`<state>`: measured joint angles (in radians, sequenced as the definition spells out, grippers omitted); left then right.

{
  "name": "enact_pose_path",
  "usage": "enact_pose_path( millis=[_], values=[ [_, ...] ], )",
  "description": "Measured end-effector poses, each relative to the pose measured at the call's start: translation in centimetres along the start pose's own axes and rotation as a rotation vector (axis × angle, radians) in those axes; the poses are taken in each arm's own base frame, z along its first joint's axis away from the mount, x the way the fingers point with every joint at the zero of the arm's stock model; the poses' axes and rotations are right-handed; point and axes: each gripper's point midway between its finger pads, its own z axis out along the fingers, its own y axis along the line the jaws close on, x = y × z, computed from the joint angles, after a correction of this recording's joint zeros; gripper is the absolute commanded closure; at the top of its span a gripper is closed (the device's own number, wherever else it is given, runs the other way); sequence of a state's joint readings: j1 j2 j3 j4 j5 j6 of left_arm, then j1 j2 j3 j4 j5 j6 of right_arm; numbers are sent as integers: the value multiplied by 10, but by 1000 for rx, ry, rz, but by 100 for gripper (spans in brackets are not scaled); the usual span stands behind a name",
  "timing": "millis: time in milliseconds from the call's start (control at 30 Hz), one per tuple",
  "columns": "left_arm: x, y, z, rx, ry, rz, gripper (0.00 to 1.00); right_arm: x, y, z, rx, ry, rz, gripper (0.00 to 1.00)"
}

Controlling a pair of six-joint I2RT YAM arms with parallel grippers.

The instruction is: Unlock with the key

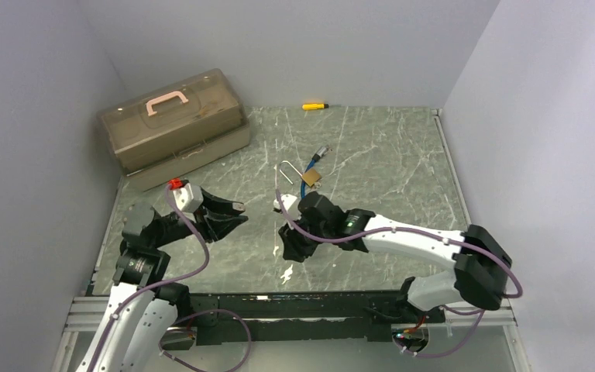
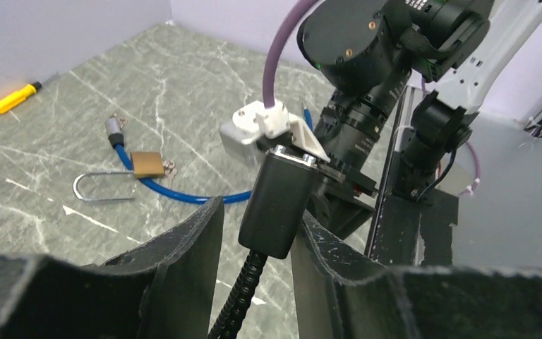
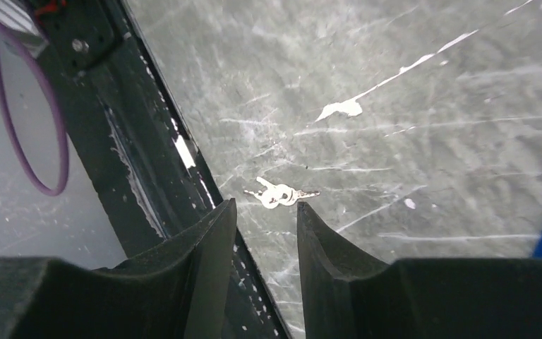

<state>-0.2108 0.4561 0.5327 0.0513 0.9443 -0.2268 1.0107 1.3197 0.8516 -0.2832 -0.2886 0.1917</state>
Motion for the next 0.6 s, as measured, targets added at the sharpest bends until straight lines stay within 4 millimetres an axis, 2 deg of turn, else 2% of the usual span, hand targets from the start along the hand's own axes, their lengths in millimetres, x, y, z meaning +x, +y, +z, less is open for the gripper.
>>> enact_pose_path(
  millis=[167,400,600],
  values=[
    [19,9,2,3,64,14,100,21,-3,23,3,83,20,55],
    [22,9,1,19,77,76,100,32,-10,50,18,189,51,53],
    [31,15,1,20,126,120,100,66,-5,66,57,300,63,48]
  ],
)
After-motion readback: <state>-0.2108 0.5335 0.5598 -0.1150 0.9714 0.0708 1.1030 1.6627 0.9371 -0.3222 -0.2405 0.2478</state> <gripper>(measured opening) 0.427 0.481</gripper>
